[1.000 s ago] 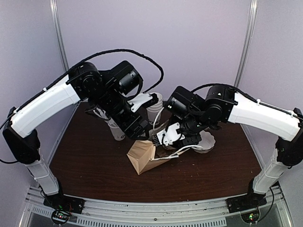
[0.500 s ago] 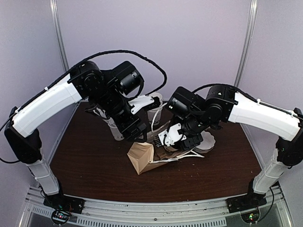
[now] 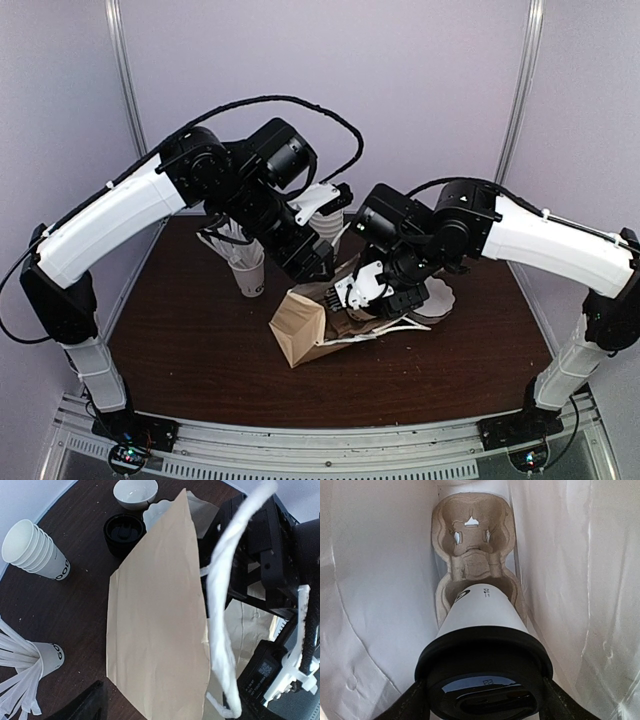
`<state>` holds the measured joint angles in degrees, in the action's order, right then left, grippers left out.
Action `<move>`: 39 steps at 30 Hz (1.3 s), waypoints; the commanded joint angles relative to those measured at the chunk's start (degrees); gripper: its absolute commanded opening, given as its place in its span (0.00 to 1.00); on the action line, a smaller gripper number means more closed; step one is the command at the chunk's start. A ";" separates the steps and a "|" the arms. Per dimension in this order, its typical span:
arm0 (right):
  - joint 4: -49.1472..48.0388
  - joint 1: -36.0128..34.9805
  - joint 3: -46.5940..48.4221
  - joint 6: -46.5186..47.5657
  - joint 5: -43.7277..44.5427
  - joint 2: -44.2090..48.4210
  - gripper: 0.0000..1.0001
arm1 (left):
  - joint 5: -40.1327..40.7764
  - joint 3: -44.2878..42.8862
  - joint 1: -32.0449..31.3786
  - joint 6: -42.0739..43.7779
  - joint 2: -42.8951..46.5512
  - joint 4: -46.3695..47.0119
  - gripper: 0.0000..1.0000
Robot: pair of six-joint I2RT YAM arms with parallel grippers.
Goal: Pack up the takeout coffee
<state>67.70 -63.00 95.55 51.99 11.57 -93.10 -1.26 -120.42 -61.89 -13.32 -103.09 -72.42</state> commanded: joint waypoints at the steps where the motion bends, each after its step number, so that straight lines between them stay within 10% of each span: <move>1: 0.08 0.35 -0.78 -1.35 1.25 2.16 0.54 | -1.23 -1.39 -0.16 -0.48 -1.47 -0.01 0.82; 39: -14.92 -3.71 -10.21 8.75 11.65 4.76 0.52 | -5.07 11.56 -1.56 16.83 7.56 -3.67 0.81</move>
<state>56.49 -66.54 85.45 59.24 18.33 -87.26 -8.80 -109.82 -63.33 1.61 -96.92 -78.32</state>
